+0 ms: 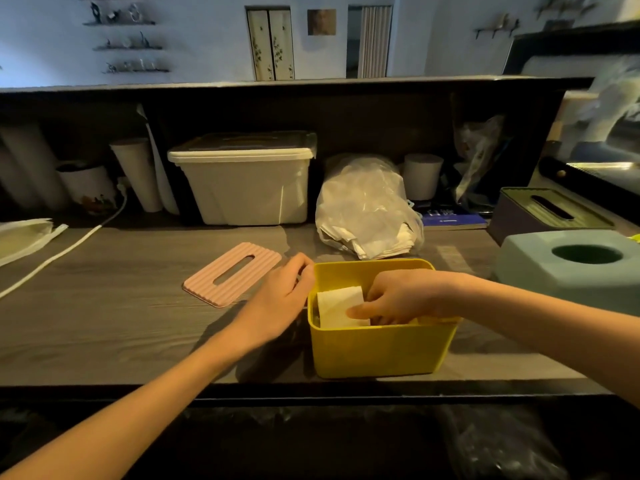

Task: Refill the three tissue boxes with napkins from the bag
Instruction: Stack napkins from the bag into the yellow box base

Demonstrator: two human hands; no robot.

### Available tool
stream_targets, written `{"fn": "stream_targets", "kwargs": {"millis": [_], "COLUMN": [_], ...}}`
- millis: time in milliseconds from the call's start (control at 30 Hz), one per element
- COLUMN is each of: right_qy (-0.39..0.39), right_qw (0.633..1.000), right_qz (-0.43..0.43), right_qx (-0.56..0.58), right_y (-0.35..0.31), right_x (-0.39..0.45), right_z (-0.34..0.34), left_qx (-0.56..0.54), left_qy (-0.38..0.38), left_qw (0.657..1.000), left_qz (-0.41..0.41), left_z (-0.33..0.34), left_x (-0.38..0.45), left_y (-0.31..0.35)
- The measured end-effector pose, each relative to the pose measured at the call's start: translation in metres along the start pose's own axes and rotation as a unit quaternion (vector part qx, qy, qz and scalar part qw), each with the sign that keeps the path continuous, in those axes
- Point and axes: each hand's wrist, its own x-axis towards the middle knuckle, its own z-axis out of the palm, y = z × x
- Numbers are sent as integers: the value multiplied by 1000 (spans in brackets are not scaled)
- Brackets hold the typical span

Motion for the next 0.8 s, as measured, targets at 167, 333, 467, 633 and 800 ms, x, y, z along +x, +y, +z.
{"fn": "stream_targets", "kwargs": {"millis": [167, 333, 467, 633, 800], "right_qy": [-13, -43, 78, 289, 299], "right_qw": [999, 997, 987, 935, 911], "right_qz": [-33, -60, -105, -201, -261], "right_qx": [-11, 14, 95, 44, -109], "right_y": [9, 10, 22, 67, 90], "right_x": [3, -8, -23, 52, 112], "right_z": [-3, -26, -72, -76, -62], "left_qx": [-14, -42, -76, -123, -128], "left_qy": [-16, -47, -30, -42, -18], "left_qw": [999, 998, 996, 991, 992], "left_qz": [28, 17, -28, -32, -11], "left_z": [1, -5, -13, 2, 37], "left_x": [3, 8, 32, 87, 143], "left_y": [-5, -7, -10, -24, -34]}}
